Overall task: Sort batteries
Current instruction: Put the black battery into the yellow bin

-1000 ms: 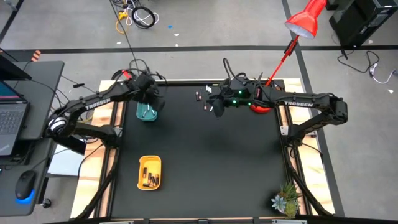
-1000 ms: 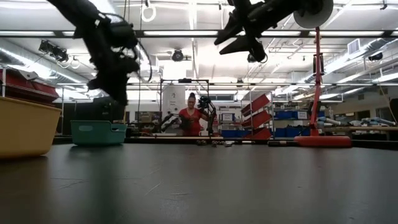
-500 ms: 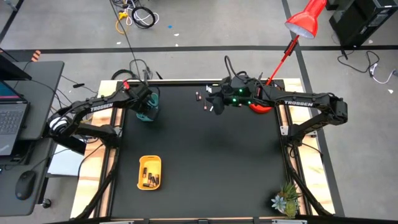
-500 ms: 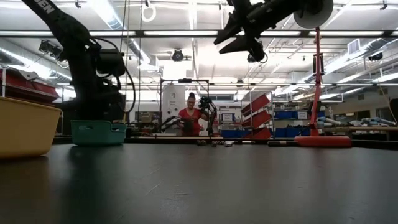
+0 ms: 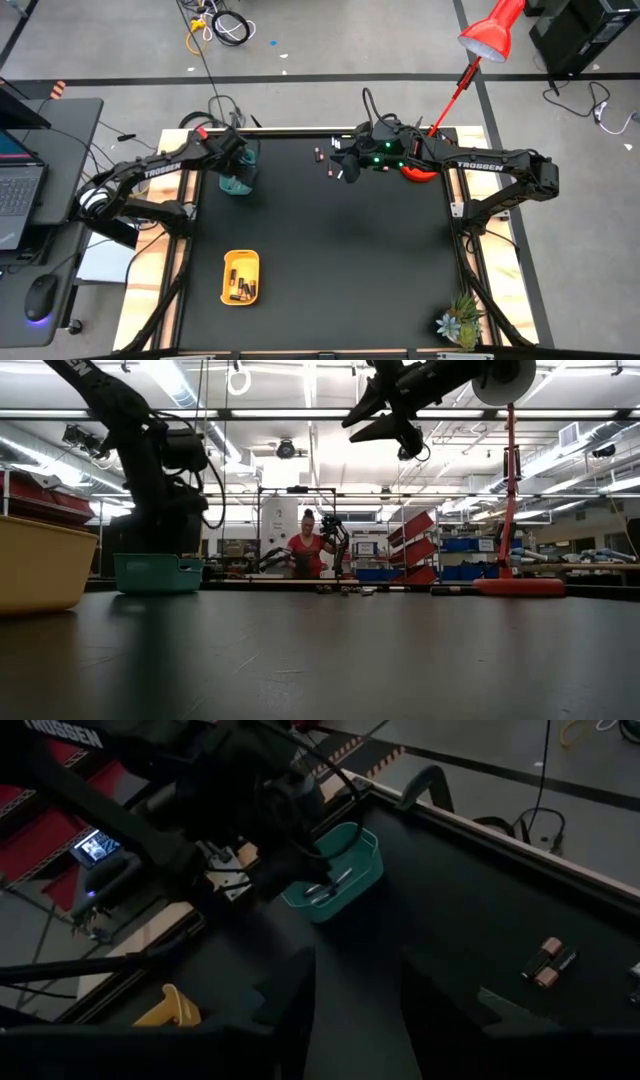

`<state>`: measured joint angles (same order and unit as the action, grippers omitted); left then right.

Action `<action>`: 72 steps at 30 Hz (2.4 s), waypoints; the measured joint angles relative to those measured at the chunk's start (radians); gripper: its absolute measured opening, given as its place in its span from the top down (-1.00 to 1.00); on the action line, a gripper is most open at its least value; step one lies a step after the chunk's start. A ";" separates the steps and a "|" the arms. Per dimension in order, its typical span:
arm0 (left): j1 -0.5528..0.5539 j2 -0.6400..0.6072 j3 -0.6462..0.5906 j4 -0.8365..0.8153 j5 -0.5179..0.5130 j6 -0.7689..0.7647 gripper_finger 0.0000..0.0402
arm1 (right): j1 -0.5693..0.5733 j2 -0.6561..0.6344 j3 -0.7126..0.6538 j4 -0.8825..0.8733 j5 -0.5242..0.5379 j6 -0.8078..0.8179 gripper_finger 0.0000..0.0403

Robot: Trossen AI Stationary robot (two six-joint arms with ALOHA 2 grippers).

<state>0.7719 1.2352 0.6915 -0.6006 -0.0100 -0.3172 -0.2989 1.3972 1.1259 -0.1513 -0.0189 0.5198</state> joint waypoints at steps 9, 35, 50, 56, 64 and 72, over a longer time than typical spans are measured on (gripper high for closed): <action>-0.002 0.000 0.111 0.105 0.077 -0.065 0.35 | -0.005 0.018 0.000 0.000 0.015 -0.055 0.26; -0.093 0.002 0.113 0.491 0.216 -0.234 0.35 | -0.117 0.115 -0.021 -0.163 0.068 -0.209 0.39; -0.220 0.002 0.113 0.505 0.209 -0.244 0.35 | -0.201 0.156 -0.181 -0.353 -0.012 -0.300 0.01; -0.235 0.014 0.113 0.515 0.192 -0.241 0.35 | -0.254 0.156 -0.182 -0.455 -0.001 -0.367 0.06; -0.237 0.022 0.112 0.560 0.183 -0.264 0.35 | -0.344 0.156 -0.180 -0.454 -0.024 -0.397 0.06; -0.237 0.022 0.112 0.591 0.161 -0.270 0.35 | -0.402 0.167 -0.075 -0.541 -0.108 -0.335 0.06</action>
<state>0.5346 1.2568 0.8040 -0.0096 0.1506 -0.5877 -0.7005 1.5646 1.0511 -0.6921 -0.1271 0.1843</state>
